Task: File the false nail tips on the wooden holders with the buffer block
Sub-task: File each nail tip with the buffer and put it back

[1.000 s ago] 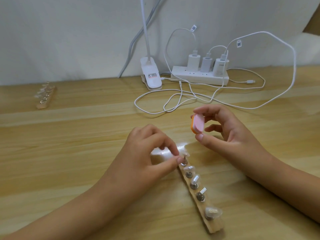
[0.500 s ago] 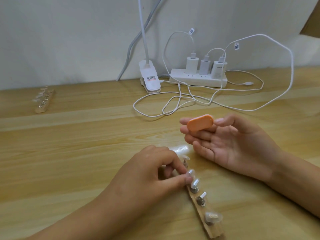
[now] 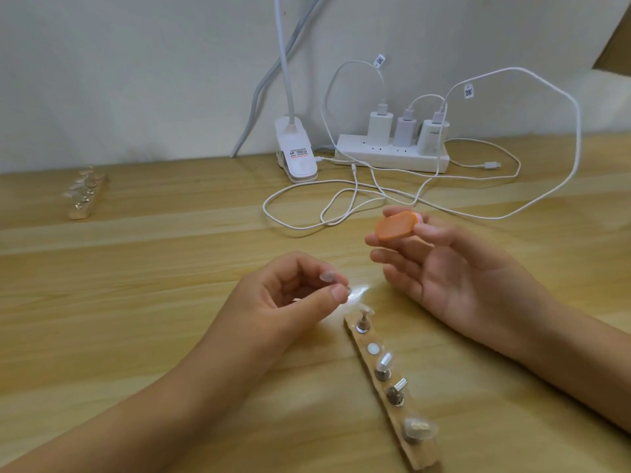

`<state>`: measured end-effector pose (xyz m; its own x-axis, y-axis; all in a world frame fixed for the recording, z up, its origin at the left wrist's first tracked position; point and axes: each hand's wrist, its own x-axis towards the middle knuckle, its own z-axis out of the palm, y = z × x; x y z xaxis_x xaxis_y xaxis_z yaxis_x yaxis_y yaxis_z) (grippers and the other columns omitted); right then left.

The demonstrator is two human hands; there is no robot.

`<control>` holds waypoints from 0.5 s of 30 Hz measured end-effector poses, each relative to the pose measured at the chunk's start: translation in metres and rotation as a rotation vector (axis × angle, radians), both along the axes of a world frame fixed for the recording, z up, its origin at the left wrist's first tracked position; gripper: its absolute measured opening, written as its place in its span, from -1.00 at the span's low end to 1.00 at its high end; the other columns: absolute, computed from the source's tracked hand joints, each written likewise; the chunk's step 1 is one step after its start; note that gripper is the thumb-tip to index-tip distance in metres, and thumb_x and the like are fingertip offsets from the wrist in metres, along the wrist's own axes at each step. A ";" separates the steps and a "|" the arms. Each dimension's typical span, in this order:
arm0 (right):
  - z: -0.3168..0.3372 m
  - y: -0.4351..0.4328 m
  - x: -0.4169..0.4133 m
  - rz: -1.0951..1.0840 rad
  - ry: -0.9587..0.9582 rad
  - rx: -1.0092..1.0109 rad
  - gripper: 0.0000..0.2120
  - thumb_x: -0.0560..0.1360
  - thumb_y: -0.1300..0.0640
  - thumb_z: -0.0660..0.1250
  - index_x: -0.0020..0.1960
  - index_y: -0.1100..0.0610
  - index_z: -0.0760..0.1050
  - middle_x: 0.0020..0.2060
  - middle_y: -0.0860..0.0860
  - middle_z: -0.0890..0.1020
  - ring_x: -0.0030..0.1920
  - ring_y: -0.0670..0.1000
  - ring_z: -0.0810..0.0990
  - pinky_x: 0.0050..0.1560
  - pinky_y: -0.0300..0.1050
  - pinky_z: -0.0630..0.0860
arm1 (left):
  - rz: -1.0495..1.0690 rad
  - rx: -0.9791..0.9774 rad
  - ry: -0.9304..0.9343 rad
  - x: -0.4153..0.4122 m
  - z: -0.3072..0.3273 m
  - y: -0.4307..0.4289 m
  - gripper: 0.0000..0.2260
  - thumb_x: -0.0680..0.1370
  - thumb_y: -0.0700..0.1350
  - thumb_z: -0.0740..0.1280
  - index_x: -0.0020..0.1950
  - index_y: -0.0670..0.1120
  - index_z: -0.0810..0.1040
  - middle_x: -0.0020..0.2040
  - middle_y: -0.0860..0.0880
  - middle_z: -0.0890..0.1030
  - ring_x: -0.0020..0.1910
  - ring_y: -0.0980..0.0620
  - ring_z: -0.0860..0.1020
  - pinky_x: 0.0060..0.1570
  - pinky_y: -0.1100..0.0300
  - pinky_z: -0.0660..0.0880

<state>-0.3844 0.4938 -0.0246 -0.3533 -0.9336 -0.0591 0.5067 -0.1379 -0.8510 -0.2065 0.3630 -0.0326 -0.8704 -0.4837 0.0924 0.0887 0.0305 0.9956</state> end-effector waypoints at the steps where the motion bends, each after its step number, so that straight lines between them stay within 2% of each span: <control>1: -0.001 -0.001 0.003 -0.064 0.101 -0.008 -0.69 0.33 0.09 0.43 0.07 -0.03 0.67 0.04 0.09 0.68 -0.01 -0.04 0.66 0.01 -0.24 0.61 | -0.001 -0.009 -0.002 0.000 0.000 0.000 -0.94 0.37 -0.08 0.45 -0.19 0.07 0.65 -0.21 0.12 0.65 -0.22 0.22 0.56 -0.20 0.44 0.44; 3: -0.004 0.000 0.007 -0.145 0.246 -0.017 -0.69 0.32 0.09 0.44 0.06 -0.04 0.66 0.03 0.08 0.69 -0.02 -0.06 0.64 0.00 -0.27 0.58 | 0.000 -0.038 -0.010 0.000 -0.001 -0.001 -0.92 0.35 -0.06 0.46 -0.19 0.09 0.67 -0.20 0.14 0.65 -0.20 0.23 0.56 -0.17 0.45 0.44; 7: -0.006 0.002 0.014 -0.161 0.379 -0.033 -0.67 0.31 0.02 0.46 0.08 -0.06 0.67 0.04 0.08 0.70 -0.02 -0.08 0.64 0.00 -0.29 0.56 | 0.018 -0.083 -0.045 0.000 -0.002 -0.002 -0.89 0.37 -0.02 0.44 -0.12 0.11 0.70 -0.13 0.14 0.69 -0.14 0.24 0.58 -0.15 0.46 0.44; 10: -0.008 0.004 0.019 -0.160 0.561 -0.037 -0.68 0.37 0.00 0.43 0.13 -0.08 0.65 0.06 0.06 0.69 0.05 -0.05 0.64 0.05 -0.27 0.55 | 0.024 -0.109 -0.056 -0.001 -0.003 -0.002 -0.89 0.37 0.00 0.44 -0.12 0.12 0.70 -0.13 0.12 0.69 -0.15 0.21 0.56 -0.16 0.45 0.45; 13: -0.008 0.007 0.027 -0.133 0.776 -0.053 -0.67 0.48 0.00 0.44 0.24 -0.08 0.61 0.12 0.06 0.64 0.17 0.04 0.60 0.14 -0.22 0.55 | 0.027 -0.102 -0.056 -0.002 -0.004 -0.001 -0.91 0.37 0.01 0.46 -0.14 0.12 0.69 -0.16 0.00 0.68 -0.19 0.19 0.54 -0.20 0.42 0.44; 15: -0.010 0.009 0.030 -0.104 0.880 -0.076 -0.65 0.54 0.03 0.39 0.33 -0.06 0.56 0.14 0.03 0.60 0.24 0.05 0.56 0.22 -0.18 0.51 | 0.018 -0.100 -0.051 -0.002 -0.003 -0.001 -0.92 0.38 0.02 0.52 -0.16 0.12 0.68 -0.23 0.02 0.66 -0.24 0.20 0.53 -0.22 0.40 0.44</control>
<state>-0.3540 0.5028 -0.0346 -0.3250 -0.8845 0.3348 -0.3446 -0.2189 -0.9129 -0.2085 0.3621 -0.0359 -0.8662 -0.4901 0.0971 0.0370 0.1307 0.9907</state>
